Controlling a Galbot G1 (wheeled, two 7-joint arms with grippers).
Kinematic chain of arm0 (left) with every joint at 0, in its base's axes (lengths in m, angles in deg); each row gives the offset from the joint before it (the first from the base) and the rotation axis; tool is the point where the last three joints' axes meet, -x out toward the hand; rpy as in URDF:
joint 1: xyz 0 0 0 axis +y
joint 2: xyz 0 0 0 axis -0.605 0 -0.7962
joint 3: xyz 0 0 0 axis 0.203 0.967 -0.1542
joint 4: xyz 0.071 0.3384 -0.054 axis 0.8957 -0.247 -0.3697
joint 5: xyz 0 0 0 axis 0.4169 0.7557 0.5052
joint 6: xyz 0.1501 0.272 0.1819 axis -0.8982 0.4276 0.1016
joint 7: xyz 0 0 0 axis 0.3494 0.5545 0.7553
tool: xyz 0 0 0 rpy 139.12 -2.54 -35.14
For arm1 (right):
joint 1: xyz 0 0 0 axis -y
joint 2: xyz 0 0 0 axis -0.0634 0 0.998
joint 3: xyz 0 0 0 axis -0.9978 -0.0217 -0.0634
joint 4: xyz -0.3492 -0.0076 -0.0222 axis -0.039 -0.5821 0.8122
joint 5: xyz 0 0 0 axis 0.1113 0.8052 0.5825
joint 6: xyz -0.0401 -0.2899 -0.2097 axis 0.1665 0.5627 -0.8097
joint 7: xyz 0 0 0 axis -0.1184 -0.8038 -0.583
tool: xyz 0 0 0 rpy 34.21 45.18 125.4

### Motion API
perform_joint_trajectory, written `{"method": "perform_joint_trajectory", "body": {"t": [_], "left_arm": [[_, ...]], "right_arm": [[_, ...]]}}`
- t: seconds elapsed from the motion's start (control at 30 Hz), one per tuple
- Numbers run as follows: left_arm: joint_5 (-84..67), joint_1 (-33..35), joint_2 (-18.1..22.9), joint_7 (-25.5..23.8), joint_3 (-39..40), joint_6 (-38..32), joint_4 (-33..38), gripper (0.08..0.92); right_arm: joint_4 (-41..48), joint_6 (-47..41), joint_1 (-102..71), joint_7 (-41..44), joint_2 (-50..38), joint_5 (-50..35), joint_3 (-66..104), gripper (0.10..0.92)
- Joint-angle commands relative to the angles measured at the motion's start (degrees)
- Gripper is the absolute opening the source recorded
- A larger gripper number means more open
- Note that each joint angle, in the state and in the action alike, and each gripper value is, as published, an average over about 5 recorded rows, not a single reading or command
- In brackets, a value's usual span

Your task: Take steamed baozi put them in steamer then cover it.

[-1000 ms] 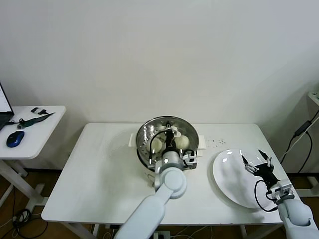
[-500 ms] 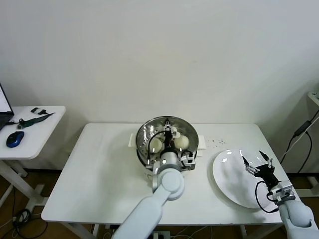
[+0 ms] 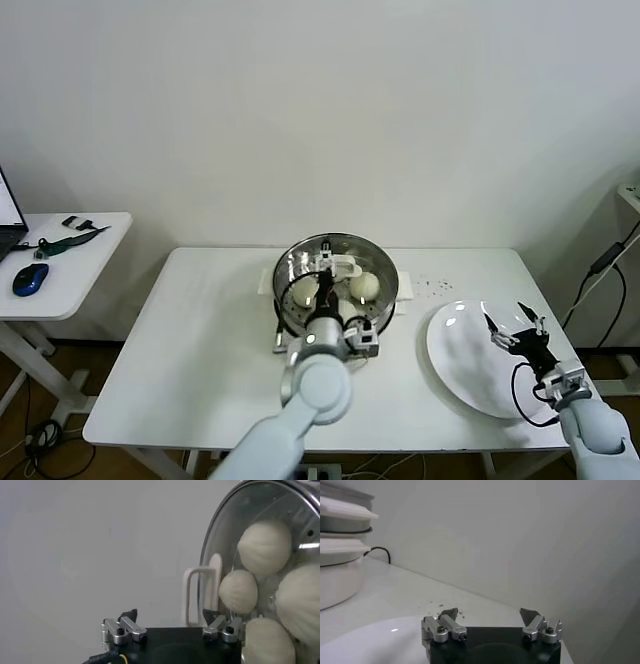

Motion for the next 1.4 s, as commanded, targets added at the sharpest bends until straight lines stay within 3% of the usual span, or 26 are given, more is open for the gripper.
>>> {"method": "perform_joint_trajectory", "body": {"t": [0.03,0.23,0.33,0.43,0.6,0.8,1.03,1.4], "left_arm": [[-7.30,8.24,-11.24,2.18,-2.32,2.81,17.24,0.819],[-30.29,15.41,-15.57,16.75,-10.21,0.81,23.60,0.823],[-46.81,20.72,-14.78,24.19,-19.17,-8.30,24.50,0.823],[-61.87,27.05,-13.86,27.97,-30.07,-21.25,24.69,0.823],[-79.59,36.62,-9.73,27.92,-44.72,-38.21,22.18,0.823],[-93.73,40.75,-4.33,26.07,-52.57,-47.06,15.33,0.823],[-98.27,41.89,-1.33,24.79,-55.25,-49.91,9.98,0.823],[-96.90,42.59,-0.68,24.16,-53.29,-51.24,9.62,0.823]], "right_arm": [[-3.80,-3.83,-0.46,-0.99,-0.18,0.77,-0.09,0.823],[-5.67,-3.66,-1.15,-2.53,0.74,-0.97,0.22,0.823],[-7.34,-3.87,-2.37,-2.83,1.18,-1.25,0.42,0.823],[-9.99,-4.88,-3.96,-3.41,1.45,-1.31,0.54,0.823],[-13.89,-6.33,-6.48,-4.03,1.92,-2.08,1.06,0.823],[-15.14,-5.58,-8.34,-3.78,2.22,-3.67,1.55,0.823],[-15.27,-1.06,-11.45,-3.44,3.39,-5.63,2.64,0.823],[-15.22,0.58,-12.67,-2.74,3.38,-7.25,3.52,0.823]]}}
